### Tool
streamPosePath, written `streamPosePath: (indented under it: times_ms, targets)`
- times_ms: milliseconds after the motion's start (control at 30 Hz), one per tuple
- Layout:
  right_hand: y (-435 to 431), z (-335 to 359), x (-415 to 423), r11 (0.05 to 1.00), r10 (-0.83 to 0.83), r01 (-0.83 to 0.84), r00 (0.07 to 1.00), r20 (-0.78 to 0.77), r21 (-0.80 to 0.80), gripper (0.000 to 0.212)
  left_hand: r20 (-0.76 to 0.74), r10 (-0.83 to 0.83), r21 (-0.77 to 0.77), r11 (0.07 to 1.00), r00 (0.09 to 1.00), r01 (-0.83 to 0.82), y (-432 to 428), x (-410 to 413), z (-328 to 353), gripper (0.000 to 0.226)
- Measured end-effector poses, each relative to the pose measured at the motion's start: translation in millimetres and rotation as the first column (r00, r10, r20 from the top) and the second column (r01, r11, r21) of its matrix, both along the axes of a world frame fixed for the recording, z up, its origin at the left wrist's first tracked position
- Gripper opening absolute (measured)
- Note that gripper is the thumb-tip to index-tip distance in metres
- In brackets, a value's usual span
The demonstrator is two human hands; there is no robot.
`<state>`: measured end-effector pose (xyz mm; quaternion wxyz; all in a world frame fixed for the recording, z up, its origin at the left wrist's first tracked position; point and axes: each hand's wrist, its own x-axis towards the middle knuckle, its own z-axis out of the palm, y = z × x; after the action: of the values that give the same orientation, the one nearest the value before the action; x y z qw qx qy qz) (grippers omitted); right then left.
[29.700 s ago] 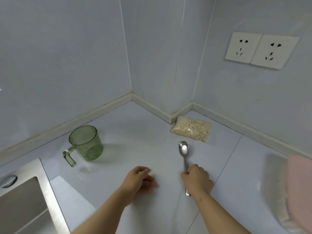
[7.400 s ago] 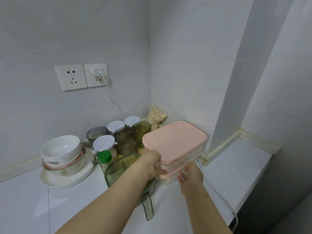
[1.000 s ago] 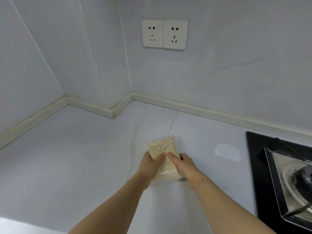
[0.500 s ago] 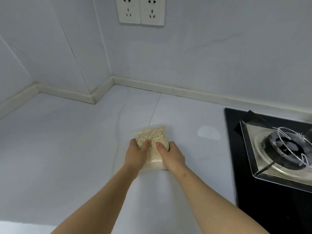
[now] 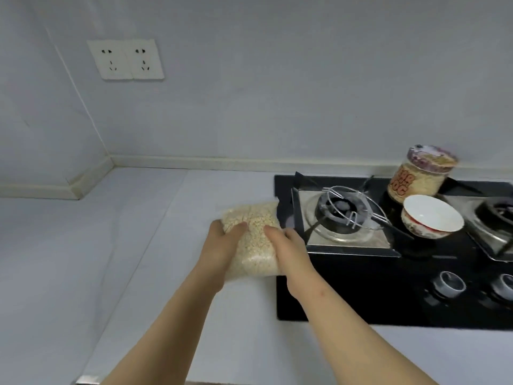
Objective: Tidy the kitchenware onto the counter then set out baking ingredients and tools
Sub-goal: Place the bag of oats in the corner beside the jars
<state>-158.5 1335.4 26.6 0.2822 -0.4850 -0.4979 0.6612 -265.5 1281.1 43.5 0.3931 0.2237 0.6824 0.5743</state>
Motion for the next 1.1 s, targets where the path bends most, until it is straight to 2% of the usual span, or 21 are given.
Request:
streamPosePath:
  times_ms: [100, 200, 233, 300, 400, 500, 567, 667, 800, 867, 967, 1100]
  targets:
    - [7.7, 18.1, 82.4, 0.995, -0.1, 0.101, 0.993, -0.059, 0.008, 0.02, 0.01, -0.114, 0.048, 0.992, 0.993, 0.114, 19.6, 73.6, 13.7, 0.024]
    - [10.5, 27.3, 166.1, 0.98, -0.2, 0.201, 0.979, -0.044, 0.018, 0.019, 0.023, -0.251, 0.056, 0.967, 0.968, 0.249, 37.1, 153.3, 18.4, 0.032]
    - [9.9, 28.5, 193.7, 0.97, -0.243, 0.244, 0.97, -0.027, 0.019, 0.019, 0.034, -0.294, 0.062, 0.954, 0.955, 0.292, 40.7, 180.6, 18.9, 0.028]
    - [8.7, 30.3, 253.9, 0.939, -0.343, 0.343, 0.939, -0.018, 0.009, 0.021, 0.067, -0.383, 0.063, 0.923, 0.921, 0.379, 50.8, 238.7, 17.9, 0.022]
    - [7.1, 32.3, 331.1, 0.888, -0.459, 0.459, 0.888, -0.037, -0.016, 0.02, 0.102, -0.516, 0.066, 0.857, 0.851, 0.511, 66.2, 314.3, 19.5, 0.027]
    - [4.4, 36.3, 390.8, 0.834, -0.551, 0.551, 0.834, -0.02, -0.004, 0.024, 0.099, -0.61, 0.051, 0.792, 0.786, 0.608, 82.1, 374.0, 20.8, 0.021]
    - [4.8, 35.8, 435.7, 0.771, -0.636, 0.636, 0.771, -0.021, 0.009, 0.023, 0.098, -0.687, 0.047, 0.726, 0.72, 0.686, 94.4, 422.5, 20.2, 0.021]
    - [13.7, 34.6, 490.0, 0.699, -0.715, 0.715, 0.698, -0.028, -0.004, 0.018, 0.091, -0.753, 0.032, 0.656, 0.652, 0.754, 116.3, 481.4, 19.4, 0.022]
    - [42.1, 33.5, 553.1, 0.642, -0.766, 0.766, 0.643, -0.015, 0.022, 0.022, 0.08, -0.829, 0.058, 0.559, 0.554, 0.827, 155.9, 546.6, 16.1, 0.019]
    - [63.6, 32.6, 581.7, 0.627, -0.779, 0.779, 0.627, 0.003, 0.035, 0.026, 0.055, -0.853, 0.078, 0.522, 0.519, 0.849, 180.6, 576.1, 14.3, 0.027]
    - [102.6, 38.8, 623.6, 0.622, -0.783, 0.782, 0.622, 0.012, 0.035, 0.031, 0.01, -0.868, 0.092, 0.495, 0.496, 0.864, 224.8, 622.6, 18.2, 0.033]
    - [152.3, 49.1, 680.4, 0.592, -0.805, 0.805, 0.593, 0.002, 0.046, 0.02, 0.031, -0.878, 0.105, 0.478, 0.477, 0.872, 279.8, 683.8, 24.5, 0.031]
